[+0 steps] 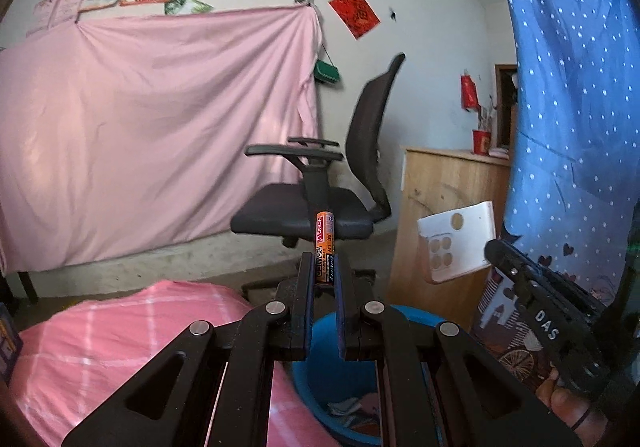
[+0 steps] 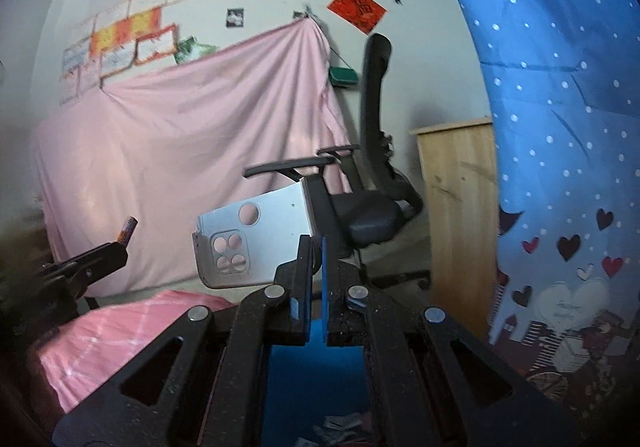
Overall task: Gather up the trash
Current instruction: 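Carry the battery and phone case over the blue basin and open both tools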
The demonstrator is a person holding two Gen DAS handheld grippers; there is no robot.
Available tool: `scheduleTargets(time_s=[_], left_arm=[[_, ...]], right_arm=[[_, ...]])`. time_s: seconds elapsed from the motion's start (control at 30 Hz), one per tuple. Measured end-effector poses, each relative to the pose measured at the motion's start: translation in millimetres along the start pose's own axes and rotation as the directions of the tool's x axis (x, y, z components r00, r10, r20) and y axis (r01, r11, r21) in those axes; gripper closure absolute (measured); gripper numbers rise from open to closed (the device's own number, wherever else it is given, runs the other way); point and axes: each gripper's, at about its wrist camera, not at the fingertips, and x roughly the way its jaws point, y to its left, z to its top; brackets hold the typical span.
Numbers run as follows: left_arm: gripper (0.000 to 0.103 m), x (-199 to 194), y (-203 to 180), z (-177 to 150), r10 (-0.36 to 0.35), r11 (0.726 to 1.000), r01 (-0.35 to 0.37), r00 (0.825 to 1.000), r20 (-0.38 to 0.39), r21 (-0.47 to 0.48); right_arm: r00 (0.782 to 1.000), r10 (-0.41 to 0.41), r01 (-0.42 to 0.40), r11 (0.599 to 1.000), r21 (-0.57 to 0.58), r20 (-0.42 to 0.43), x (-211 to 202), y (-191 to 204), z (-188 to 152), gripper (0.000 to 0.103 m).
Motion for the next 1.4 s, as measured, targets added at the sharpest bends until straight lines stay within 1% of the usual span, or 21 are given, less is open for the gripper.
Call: scheduleTargets(time_s=[0.13, 0.3, 0.5, 0.67, 0.8, 1.0, 1.2, 1.4], left_arm=[[0.096, 13, -7, -2, -0.016, 1.0, 0.015, 0.999, -0.038, -0.013], [0.096, 24, -13, -7, -0.032, 0.999, 0.031, 0.996, -0.081, -0.024], [0.096, 38, -16, -15, -0.056, 0.998, 0.053, 0.988, -0.147, -0.027], [0.096, 45, -18, -20, -0.067, 0.998, 0.063, 0.981, -0.182, -0.031], [0.096, 48, -19, -23, -0.078, 0.997, 0.072, 0.976, -0.202, -0.035], [0.096, 55, -20, -27, -0.083, 0.996, 0.077, 0.968, -0.239, -0.034], [0.094, 58, -17, -32, -0.079, 0.997, 0.072, 0.962, -0.262, -0.036], [0.094, 58, -13, -32, -0.074, 0.997, 0.067, 0.962, -0.263, -0.039]], right_arm=[[0.999, -0.022, 0.022, 1.0, -0.002, -0.05, 8, -8, -6, 0.074], [0.996, -0.034, 0.035, 0.999, 0.008, -0.086, 15, -16, -11, 0.074], [0.99, -0.045, 0.048, 0.999, 0.022, -0.132, 23, -21, -15, 0.074], [0.986, -0.045, 0.051, 0.998, 0.032, -0.163, 30, -26, -16, 0.074], [0.982, -0.042, 0.049, 0.998, 0.036, -0.183, 33, -27, -18, 0.073], [0.974, -0.032, 0.042, 0.998, 0.039, -0.223, 41, -28, -23, 0.069], [0.973, -0.024, 0.034, 0.999, 0.04, -0.23, 42, -29, -25, 0.069], [0.973, -0.017, 0.027, 0.999, 0.037, -0.23, 43, -28, -25, 0.069]])
